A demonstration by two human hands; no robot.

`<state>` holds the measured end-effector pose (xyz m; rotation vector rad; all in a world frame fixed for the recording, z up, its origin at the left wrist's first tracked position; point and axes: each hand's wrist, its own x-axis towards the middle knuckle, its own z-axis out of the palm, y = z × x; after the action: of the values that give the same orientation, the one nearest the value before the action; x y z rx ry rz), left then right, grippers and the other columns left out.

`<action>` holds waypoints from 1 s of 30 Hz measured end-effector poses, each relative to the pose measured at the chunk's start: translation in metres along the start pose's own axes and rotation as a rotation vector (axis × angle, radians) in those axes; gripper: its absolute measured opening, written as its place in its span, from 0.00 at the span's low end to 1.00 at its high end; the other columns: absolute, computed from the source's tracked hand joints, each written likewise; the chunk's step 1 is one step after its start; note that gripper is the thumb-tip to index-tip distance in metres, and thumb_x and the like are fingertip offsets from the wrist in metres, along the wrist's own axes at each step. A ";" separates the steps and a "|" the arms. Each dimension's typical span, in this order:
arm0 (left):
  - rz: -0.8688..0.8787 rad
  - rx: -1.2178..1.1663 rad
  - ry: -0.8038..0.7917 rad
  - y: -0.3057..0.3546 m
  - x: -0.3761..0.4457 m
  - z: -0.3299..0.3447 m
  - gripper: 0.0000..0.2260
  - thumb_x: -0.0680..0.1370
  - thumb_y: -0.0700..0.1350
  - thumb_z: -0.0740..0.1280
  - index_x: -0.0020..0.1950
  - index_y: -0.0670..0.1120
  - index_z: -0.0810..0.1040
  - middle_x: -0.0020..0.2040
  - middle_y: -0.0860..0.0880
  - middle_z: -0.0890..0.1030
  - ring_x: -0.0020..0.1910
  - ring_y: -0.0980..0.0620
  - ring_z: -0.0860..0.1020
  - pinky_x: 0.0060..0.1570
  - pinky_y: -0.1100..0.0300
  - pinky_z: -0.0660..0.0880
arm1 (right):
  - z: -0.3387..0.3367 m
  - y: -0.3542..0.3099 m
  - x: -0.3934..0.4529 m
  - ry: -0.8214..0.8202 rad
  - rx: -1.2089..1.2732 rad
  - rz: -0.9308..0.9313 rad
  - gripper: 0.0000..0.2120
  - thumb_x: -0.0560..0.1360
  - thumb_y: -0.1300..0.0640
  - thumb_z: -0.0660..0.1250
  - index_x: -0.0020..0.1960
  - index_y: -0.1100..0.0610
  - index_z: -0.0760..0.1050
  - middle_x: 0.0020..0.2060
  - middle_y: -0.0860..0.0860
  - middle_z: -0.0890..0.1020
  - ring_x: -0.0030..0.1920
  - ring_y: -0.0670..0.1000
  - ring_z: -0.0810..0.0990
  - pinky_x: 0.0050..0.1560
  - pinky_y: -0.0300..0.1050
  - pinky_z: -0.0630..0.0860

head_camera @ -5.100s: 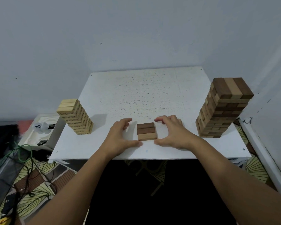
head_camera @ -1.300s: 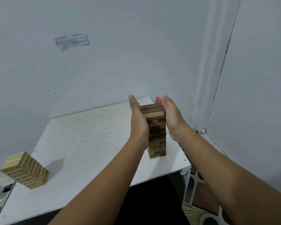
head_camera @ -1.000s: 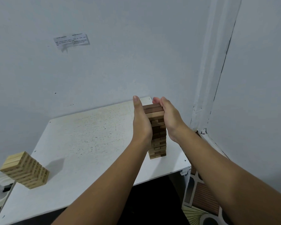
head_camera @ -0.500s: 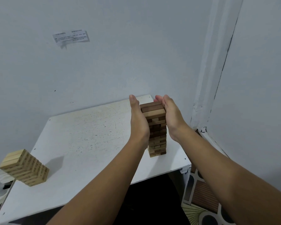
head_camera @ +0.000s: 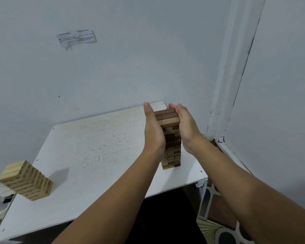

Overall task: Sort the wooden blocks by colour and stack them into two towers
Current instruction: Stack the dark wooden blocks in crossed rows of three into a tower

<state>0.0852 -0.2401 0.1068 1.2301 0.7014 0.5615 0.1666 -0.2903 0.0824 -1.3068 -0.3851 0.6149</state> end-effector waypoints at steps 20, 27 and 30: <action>0.027 -0.134 -0.009 -0.010 -0.006 0.000 0.35 0.78 0.75 0.44 0.50 0.56 0.85 0.51 0.52 0.88 0.54 0.52 0.85 0.60 0.51 0.78 | 0.000 0.010 -0.008 -0.030 0.116 0.039 0.26 0.85 0.35 0.44 0.58 0.44 0.79 0.52 0.49 0.88 0.54 0.48 0.86 0.59 0.50 0.79; 0.034 -0.111 -0.002 -0.009 -0.008 -0.003 0.34 0.78 0.75 0.44 0.47 0.59 0.85 0.49 0.54 0.88 0.53 0.55 0.85 0.53 0.55 0.78 | -0.003 0.011 -0.009 -0.046 0.118 0.014 0.28 0.85 0.36 0.43 0.52 0.43 0.81 0.50 0.48 0.88 0.53 0.46 0.86 0.55 0.46 0.78; 0.021 -0.112 -0.009 -0.010 -0.008 -0.004 0.36 0.78 0.76 0.43 0.48 0.58 0.86 0.50 0.53 0.88 0.52 0.54 0.85 0.51 0.56 0.77 | -0.001 0.012 -0.010 -0.062 0.106 0.014 0.29 0.85 0.36 0.43 0.55 0.46 0.81 0.52 0.51 0.88 0.53 0.48 0.86 0.51 0.44 0.79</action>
<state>0.0770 -0.2465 0.0977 1.1361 0.6410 0.6045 0.1568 -0.2963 0.0713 -1.1920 -0.3893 0.6799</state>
